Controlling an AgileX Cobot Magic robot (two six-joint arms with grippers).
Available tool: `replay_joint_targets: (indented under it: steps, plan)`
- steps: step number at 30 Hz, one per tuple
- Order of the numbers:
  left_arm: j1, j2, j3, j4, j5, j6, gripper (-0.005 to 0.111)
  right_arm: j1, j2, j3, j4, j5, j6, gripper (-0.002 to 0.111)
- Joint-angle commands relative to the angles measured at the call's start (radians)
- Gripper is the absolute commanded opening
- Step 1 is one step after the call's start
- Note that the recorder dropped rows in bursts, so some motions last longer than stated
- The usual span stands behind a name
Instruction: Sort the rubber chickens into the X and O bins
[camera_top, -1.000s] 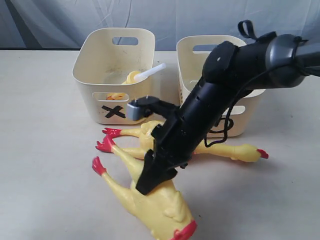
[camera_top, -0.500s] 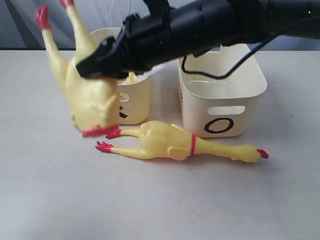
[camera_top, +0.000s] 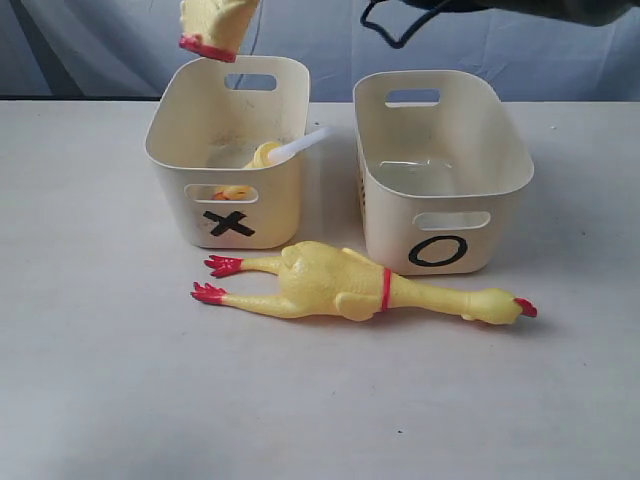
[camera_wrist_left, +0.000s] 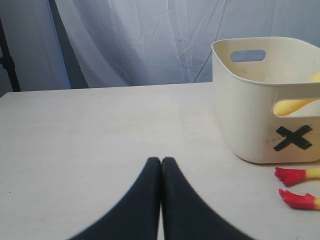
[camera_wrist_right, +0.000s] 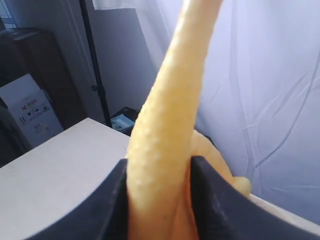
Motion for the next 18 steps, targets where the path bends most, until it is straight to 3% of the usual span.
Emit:
replay_joint_targets:
  steps: [1,5,6,8,13,16,18]
  plan:
    - [-0.004,-0.003,-0.001,-0.006,-0.006,-0.006,0.0,0.002,0.119,-0.092,0.008,-0.038,-0.011,0.032]
    - [-0.004,-0.003,-0.001,-0.006,-0.006,-0.006,0.0,0.002,0.211,-0.147,0.008,-0.068,-0.013,0.038]
    - [-0.004,-0.003,-0.001,-0.006,-0.006,-0.006,0.0,0.002,0.251,-0.167,0.008,-0.072,-0.013,0.049]
    - [-0.004,-0.003,-0.001,-0.006,-0.006,-0.006,0.0,0.002,0.288,-0.181,0.008,-0.062,-0.013,0.056]
    - [-0.004,-0.003,-0.001,-0.006,-0.006,-0.006,0.0,0.002,0.262,-0.181,0.008,-0.024,-0.011,0.056]
    - [-0.004,-0.003,-0.001,-0.006,-0.006,-0.006,0.0,0.002,0.192,-0.179,-0.024,0.243,0.102,0.056]
    - [-0.004,-0.003,-0.001,-0.006,-0.006,-0.006,0.0,0.002,0.152,-0.179,-0.265,0.509,0.279,0.056]
